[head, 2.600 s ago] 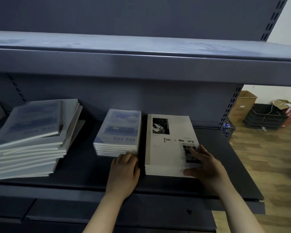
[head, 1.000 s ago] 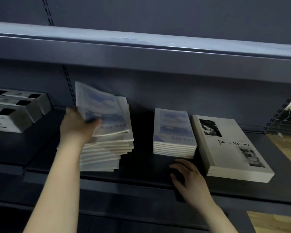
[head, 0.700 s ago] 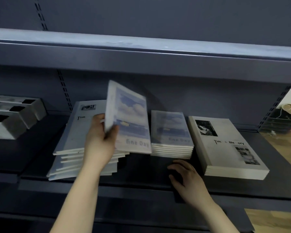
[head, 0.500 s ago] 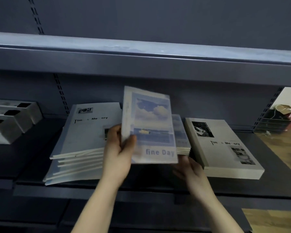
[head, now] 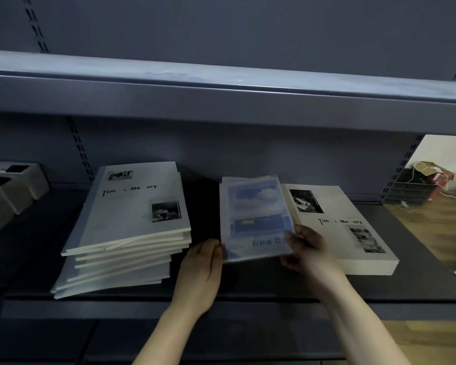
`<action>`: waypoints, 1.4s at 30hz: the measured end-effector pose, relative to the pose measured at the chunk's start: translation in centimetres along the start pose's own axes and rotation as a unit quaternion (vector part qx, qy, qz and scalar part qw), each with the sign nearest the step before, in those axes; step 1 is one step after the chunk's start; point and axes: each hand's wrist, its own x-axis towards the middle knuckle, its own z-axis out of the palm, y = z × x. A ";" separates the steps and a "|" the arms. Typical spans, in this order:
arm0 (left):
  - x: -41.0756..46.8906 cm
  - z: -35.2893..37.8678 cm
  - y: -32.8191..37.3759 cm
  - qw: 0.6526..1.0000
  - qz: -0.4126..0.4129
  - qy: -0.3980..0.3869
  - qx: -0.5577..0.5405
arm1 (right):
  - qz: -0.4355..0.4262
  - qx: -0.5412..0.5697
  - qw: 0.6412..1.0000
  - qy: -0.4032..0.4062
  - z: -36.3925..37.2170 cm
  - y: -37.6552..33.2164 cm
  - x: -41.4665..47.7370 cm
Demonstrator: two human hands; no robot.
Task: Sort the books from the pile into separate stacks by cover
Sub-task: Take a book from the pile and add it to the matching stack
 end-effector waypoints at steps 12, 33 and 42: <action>0.0 2.0 -2.7 0.968 0.087 0.043 0.230 | -0.167 -0.373 0.912 0.033 -0.5 2.4 0.7; 0.0 2.2 -3.2 0.969 0.086 0.057 0.223 | -0.248 -0.461 0.851 0.036 0.9 3.3 6.1; 0.2 2.4 -3.3 0.969 0.087 0.063 0.223 | -0.265 -0.467 0.842 0.045 1.7 3.0 5.6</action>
